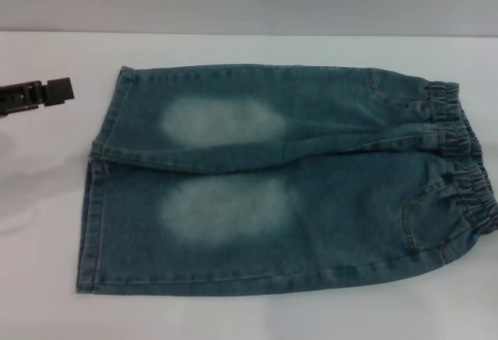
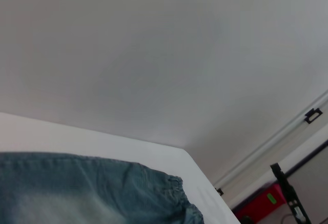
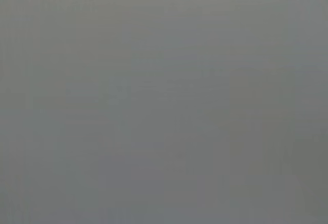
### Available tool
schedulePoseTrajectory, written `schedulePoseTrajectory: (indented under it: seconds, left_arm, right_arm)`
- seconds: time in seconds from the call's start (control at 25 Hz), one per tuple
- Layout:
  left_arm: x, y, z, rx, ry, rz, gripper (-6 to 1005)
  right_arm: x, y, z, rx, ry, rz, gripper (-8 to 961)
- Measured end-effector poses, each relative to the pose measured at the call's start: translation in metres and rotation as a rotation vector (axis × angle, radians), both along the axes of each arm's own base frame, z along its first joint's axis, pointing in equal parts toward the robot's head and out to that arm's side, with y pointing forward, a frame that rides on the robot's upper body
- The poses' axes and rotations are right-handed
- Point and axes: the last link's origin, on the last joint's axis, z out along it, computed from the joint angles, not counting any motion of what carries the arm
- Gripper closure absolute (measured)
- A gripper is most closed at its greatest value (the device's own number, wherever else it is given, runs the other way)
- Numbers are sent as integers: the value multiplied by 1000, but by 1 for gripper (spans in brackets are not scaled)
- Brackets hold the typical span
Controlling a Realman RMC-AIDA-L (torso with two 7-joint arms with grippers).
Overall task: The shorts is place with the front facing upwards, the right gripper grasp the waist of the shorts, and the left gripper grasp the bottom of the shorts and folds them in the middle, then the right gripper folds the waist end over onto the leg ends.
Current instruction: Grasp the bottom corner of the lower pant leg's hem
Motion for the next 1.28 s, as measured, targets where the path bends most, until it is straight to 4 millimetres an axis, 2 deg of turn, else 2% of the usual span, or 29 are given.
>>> schedulePoseTrajectory:
  seconds: [0.28, 0.72, 1.28]
  left_arm:
    - [-3, -9, 3, -45, -9, 15, 277]
    - [-11, -21, -8, -249, 59, 123, 277]
    - [-24, -28, -25, -381, 119, 254, 276]
  right_arm:
    - [-2, 4, -1, -10, -2, 3, 413]
    - [0, 6, -1, -22, -3, -12, 414]
    - [5, 8, -5, -48, 7, -48, 413]
